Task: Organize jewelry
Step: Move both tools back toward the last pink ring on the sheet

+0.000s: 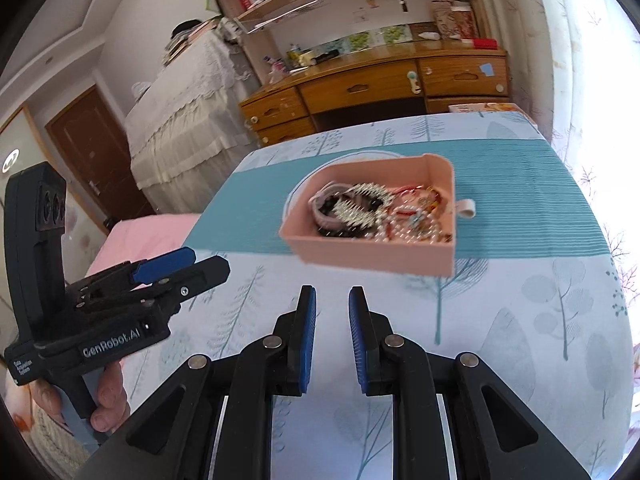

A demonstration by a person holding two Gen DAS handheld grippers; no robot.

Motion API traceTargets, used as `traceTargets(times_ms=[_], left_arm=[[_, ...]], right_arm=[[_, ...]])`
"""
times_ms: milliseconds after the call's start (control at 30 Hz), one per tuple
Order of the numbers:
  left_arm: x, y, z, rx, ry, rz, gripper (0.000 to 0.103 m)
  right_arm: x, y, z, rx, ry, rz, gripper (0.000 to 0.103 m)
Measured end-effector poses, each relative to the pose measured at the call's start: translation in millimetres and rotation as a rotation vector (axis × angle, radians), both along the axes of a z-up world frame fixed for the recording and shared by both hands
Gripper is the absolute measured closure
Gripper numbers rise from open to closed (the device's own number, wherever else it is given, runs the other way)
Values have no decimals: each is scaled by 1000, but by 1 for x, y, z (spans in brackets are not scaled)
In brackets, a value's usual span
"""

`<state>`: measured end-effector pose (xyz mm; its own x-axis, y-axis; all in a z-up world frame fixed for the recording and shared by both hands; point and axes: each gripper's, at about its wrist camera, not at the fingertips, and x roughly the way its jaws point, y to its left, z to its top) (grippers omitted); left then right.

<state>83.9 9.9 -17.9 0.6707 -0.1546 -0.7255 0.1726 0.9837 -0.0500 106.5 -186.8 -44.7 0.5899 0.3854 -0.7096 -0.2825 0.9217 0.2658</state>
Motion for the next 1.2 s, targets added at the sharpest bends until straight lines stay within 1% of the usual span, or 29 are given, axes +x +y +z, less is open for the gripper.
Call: traceTargets(times_ms=[100,167,367,567,733,833,933,967,1000,1033,1100,1200], left_arm=[[-23,-5,-7,68,-10,-44,46],[-32,-8,-13,92,-3,-67,46],[-46,-10,-35,94,44,-98,46],[-43,-7,-57,96,93,-135,46],[-32,0,-70,108,113,-156,46],[-27,1,-76,108,113,-193,46],[-20,-1,-83,128,113,-236,46],[-17,-1,-86,137,110,-247,47],[-13,-1,-88,143,113,-259,50],[-9,-1,-90,143,123,-274,57],[0,-2,-93,130,142,-317,66],[12,-3,-93,128,143,-386,68]], right_arm=[[-16,6,-2,-6,5,19,86],[-30,9,-6,-17,6,20,86],[-55,12,-25,-31,41,4,86],[-55,5,-55,-66,99,-28,82],[-47,0,-77,-59,157,-47,82],[-42,0,-83,-65,156,-58,82],[-37,3,-83,-79,141,-61,82],[-36,5,-83,-81,138,-60,82],[-35,6,-84,-82,134,-57,82],[-34,6,-84,-82,130,-56,82],[-33,8,-83,-84,124,-53,82],[-33,10,-83,-85,114,-49,82]])
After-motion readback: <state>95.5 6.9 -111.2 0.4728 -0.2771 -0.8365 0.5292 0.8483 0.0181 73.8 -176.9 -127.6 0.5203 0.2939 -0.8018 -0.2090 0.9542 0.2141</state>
